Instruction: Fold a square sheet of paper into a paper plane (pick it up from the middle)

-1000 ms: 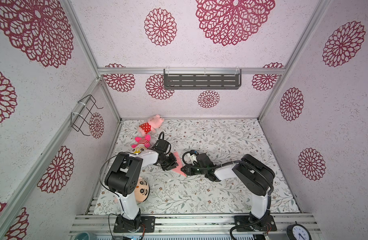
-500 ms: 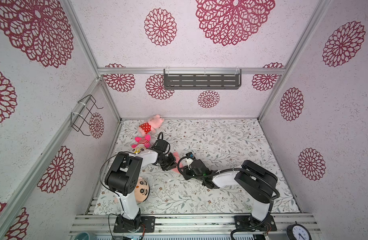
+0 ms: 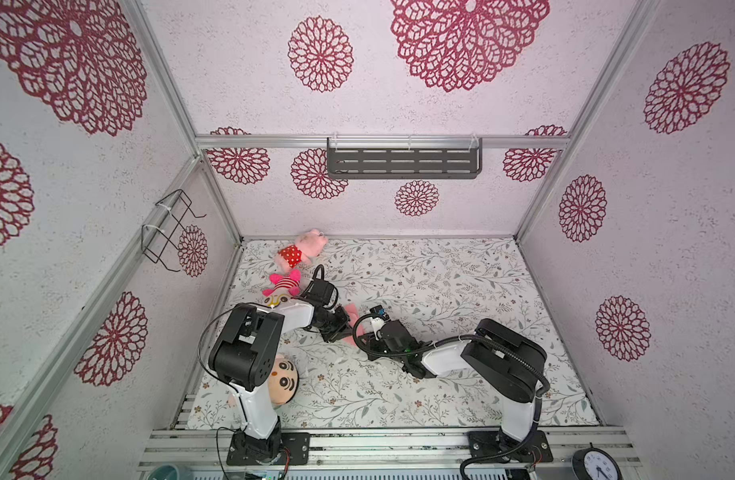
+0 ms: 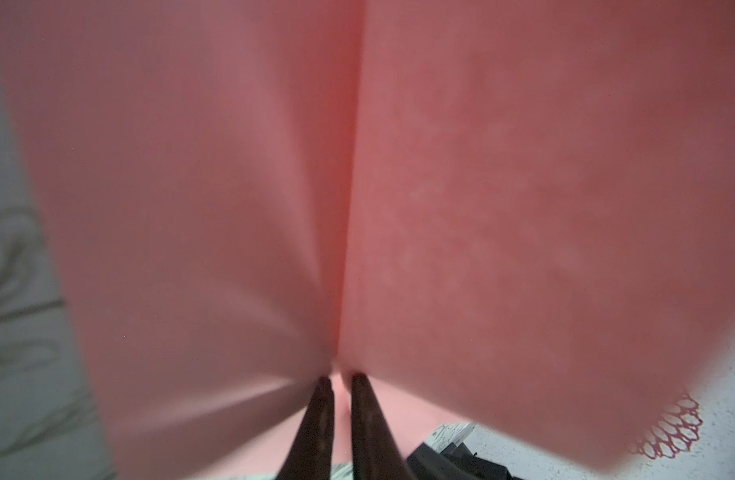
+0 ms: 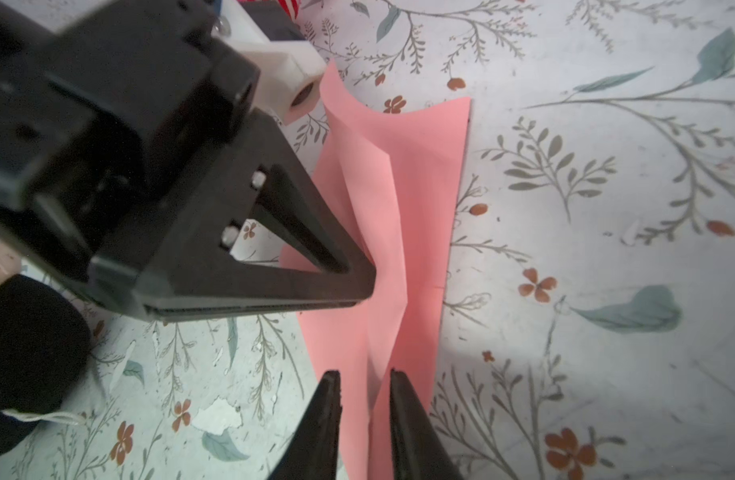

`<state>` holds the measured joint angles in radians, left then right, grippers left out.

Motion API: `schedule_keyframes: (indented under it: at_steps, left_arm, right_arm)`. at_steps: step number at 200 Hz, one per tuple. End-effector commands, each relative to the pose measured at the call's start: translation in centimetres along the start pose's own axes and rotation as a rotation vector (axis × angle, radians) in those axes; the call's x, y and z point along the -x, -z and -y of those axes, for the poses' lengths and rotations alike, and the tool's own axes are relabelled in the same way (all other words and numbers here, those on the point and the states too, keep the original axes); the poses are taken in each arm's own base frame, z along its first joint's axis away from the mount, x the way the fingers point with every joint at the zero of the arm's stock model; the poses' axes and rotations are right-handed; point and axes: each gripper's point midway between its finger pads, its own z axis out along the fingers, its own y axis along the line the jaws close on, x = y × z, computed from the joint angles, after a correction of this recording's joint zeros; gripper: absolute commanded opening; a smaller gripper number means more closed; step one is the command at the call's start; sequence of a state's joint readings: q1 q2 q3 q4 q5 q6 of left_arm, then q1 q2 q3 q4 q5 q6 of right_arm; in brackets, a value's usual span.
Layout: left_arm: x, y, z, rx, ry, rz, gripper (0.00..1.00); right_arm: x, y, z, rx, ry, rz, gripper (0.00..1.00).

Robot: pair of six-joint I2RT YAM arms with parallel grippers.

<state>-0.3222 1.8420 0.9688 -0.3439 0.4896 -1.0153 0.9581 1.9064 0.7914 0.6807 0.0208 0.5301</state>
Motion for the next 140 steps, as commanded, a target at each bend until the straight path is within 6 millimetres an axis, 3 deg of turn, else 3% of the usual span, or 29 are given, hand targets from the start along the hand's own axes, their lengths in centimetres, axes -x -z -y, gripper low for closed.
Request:
schedule_keyframes:
  at_steps: [1,140]
  left_arm:
    - [-1.1,-1.4,-6.9,0.222,0.126,-0.024,0.14]
    - [-0.8,-1.0,-5.8,0.191,0.108,-0.022,0.14]
  right_arm:
    - [0.9,-0.3,-0.4,0.031,-0.025,0.025,0.25]
    - [-0.4,-1.1,0.7,0.107,-0.161,-0.007,0.07]
